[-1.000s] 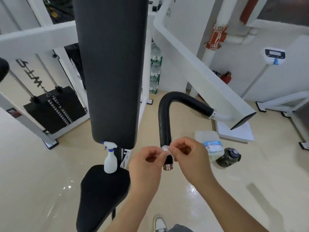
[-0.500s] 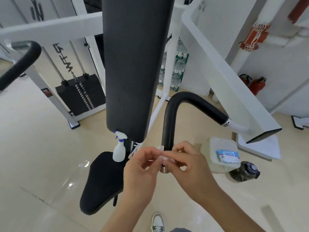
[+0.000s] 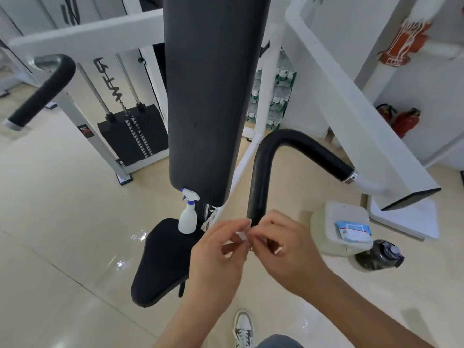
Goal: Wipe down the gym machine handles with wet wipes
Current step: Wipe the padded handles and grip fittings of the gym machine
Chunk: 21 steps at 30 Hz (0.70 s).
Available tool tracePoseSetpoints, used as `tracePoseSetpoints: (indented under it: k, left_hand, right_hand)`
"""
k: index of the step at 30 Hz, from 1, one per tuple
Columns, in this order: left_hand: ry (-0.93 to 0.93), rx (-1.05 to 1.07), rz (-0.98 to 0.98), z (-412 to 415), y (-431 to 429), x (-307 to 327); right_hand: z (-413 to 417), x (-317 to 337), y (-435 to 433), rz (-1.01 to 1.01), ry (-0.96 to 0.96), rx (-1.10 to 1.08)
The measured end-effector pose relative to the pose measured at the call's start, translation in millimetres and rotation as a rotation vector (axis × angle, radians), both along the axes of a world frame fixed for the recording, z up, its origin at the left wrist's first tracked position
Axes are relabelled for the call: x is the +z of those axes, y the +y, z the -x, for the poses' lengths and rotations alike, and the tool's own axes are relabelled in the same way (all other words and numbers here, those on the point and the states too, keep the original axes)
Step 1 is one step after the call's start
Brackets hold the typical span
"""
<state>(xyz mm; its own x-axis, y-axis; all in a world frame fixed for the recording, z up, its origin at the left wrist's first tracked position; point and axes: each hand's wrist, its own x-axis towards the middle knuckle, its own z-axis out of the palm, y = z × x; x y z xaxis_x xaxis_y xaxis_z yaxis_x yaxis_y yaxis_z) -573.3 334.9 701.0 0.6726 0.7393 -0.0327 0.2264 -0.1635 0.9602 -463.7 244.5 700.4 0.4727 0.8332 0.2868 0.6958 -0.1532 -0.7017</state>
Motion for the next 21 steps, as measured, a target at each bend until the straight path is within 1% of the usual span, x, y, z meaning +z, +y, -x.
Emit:
tracePoseSetpoints:
  k: [2, 4, 6, 9, 10, 12, 14, 17, 19, 21]
  left_hand:
    - [0.023, -0.007, -0.016, 1.0, 0.9, -0.5]
    - [0.049, 0.001, 0.022, -0.3, 2.9, -1.1]
    - [0.036, 0.017, 0.067, -0.5, 5.1, -1.1]
    - [0.004, 0.060, 0.043, 2.6, 5.5, -1.4]
    - [0.015, 0.055, 0.016, 2.9, 4.0, -2.1]
    - [0.027, 0.026, 0.015, 1.8, -0.2, -3.2]
    - [-0.015, 0.046, 0.040, 2.0, -1.8, -1.6]
    - [-0.053, 0.087, -0.014, 2.0, 2.3, 2.0]
    - [-0.053, 0.081, 0.070, -3.7, 2.1, 4.3]
    - [-0.063, 0.114, 0.207, -14.2, 3.3, 6.4]
  right_hand:
    - [-11.2, 2.4, 6.0, -0.046, -0.020, -0.066]
    - [-23.0, 8.9, 14.9, -0.090, -0.077, -0.154]
    - [-17.7, 8.1, 13.1, -0.054, -0.100, -0.126]
    - [-0.3, 3.9, 0.0, 0.020, -0.028, -0.005]
    - [-4.0, 5.1, 2.7, 0.014, -0.024, -0.017]
    - [-20.6, 8.4, 15.4, -0.037, -0.038, -0.120]
    - [-25.8, 10.7, 21.1, -0.057, -0.059, -0.172]
    - [-6.9, 4.1, 6.1, -0.024, 0.010, -0.108]
    - [-5.4, 4.1, 5.5, -0.032, 0.052, -0.120]
    - [-19.0, 4.7, 17.6, -0.084, 0.056, -0.242]
